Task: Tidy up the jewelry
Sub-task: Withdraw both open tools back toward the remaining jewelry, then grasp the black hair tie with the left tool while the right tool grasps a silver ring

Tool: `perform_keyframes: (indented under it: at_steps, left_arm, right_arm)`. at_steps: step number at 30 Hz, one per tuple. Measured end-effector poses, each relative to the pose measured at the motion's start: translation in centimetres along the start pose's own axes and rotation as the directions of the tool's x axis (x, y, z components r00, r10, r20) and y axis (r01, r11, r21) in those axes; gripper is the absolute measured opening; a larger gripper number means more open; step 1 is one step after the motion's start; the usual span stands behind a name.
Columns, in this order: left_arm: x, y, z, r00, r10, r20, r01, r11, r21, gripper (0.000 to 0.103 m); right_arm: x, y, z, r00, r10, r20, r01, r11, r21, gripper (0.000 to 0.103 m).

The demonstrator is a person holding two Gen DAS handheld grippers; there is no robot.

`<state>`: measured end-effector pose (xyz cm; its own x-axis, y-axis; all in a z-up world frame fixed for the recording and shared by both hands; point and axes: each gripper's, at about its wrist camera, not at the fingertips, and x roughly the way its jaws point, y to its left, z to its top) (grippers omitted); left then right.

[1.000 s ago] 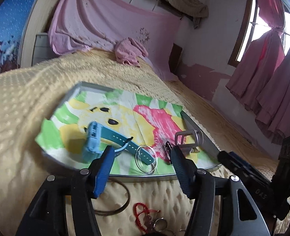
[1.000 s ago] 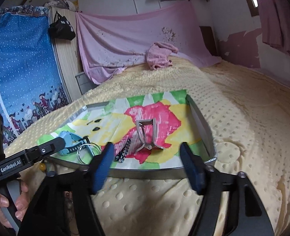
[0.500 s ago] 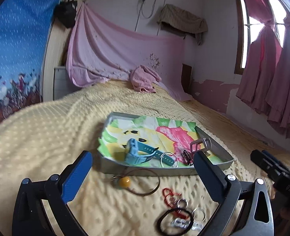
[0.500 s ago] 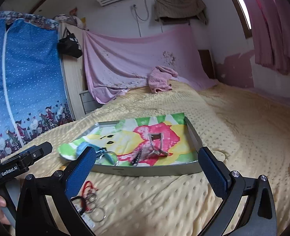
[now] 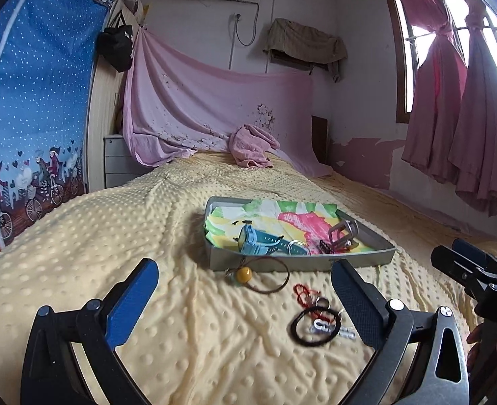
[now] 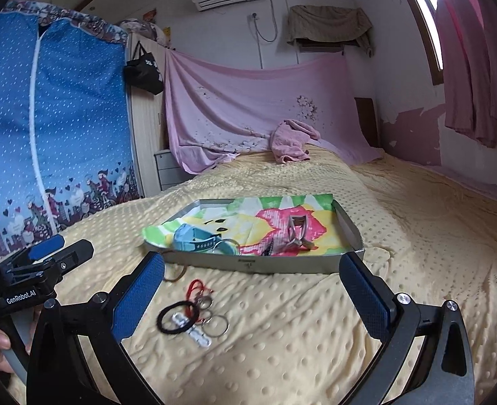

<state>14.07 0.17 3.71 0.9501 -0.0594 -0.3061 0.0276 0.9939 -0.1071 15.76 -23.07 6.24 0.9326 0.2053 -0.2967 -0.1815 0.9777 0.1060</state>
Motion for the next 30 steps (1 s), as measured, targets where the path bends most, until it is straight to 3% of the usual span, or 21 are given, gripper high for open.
perform_keyframes:
  at_steps: [5,17,21,26,27,28,30]
  left_arm:
    - [-0.5,0.3,-1.2,0.999,-0.004,-0.038,0.005,1.0,0.025,0.103]
    - [0.7,-0.1,-2.3,0.993,-0.021,-0.118,0.027,0.998,0.053,0.103]
    - [1.5,0.1,-2.3,0.989,-0.017,-0.145,0.024,0.999,0.042,0.103]
    - [2.7,0.4,-2.2,0.982,-0.061,-0.18,0.065,0.998,0.015,0.102]
    - [2.9,0.4,-2.3,0.98,-0.075,-0.187,0.078,0.997,0.012,0.101]
    - [3.3,0.4,-2.3,0.976,-0.092,-0.198,0.096,0.995,0.008,0.092]
    - [3.9,0.3,-2.4,0.967,-0.124,-0.222,0.128,0.992,0.003,0.08]
  right_arm:
    - [-0.5,0.5,-0.5,1.0,-0.001,-0.026,-0.001,0.998,-0.06,0.102]
    - [1.5,0.4,-1.4,0.991,0.026,-0.131,-0.033,0.998,-0.051,0.102]
    - [2.3,0.2,-1.6,0.986,0.035,-0.16,-0.042,0.998,-0.039,0.102]
    - [3.9,0.1,-1.7,0.978,0.067,-0.197,-0.077,0.996,-0.043,0.101]
    - [4.4,0.1,-1.8,0.974,0.078,-0.211,-0.09,0.995,-0.046,0.096]
    - [5.0,0.1,-1.9,0.969,0.09,-0.23,-0.103,0.994,-0.047,0.081]
    - [6.0,0.1,-2.2,0.96,0.104,-0.261,-0.119,0.992,-0.043,0.061]
